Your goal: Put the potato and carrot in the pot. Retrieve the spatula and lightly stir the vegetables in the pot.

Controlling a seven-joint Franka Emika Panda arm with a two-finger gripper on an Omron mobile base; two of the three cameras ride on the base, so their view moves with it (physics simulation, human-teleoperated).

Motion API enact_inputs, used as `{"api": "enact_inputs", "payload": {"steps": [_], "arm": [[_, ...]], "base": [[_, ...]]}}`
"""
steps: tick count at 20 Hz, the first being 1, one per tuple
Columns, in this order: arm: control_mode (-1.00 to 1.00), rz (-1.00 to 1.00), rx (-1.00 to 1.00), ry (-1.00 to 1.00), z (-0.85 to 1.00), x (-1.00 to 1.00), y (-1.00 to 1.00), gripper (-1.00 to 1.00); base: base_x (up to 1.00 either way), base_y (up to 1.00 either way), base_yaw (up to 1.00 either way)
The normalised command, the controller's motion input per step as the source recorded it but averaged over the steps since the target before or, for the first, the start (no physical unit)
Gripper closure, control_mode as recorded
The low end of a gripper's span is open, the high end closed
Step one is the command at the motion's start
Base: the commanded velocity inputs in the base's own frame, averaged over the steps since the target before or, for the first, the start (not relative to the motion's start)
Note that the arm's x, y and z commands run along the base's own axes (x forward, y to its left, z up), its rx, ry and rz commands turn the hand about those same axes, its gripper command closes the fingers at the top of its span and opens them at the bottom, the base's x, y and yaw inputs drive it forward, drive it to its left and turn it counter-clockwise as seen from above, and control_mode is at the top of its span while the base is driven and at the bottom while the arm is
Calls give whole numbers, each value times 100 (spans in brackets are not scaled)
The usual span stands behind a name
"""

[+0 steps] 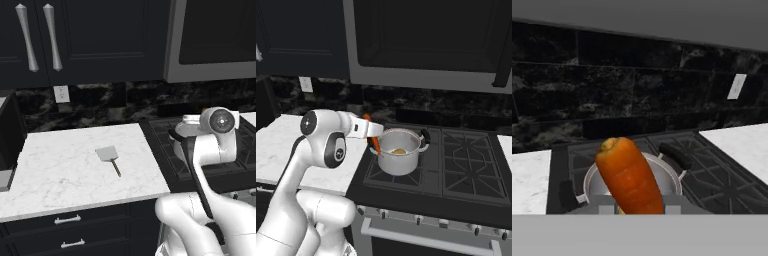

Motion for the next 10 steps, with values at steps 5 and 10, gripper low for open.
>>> {"api": "enact_inputs", "payload": {"steps": [5,10], "arm": [[-100,1,0,0,0,62,-15,100],[-100,1,0,2,-1,53,-8,100]], "base": [[0,0,0],[0,0,0]]}}
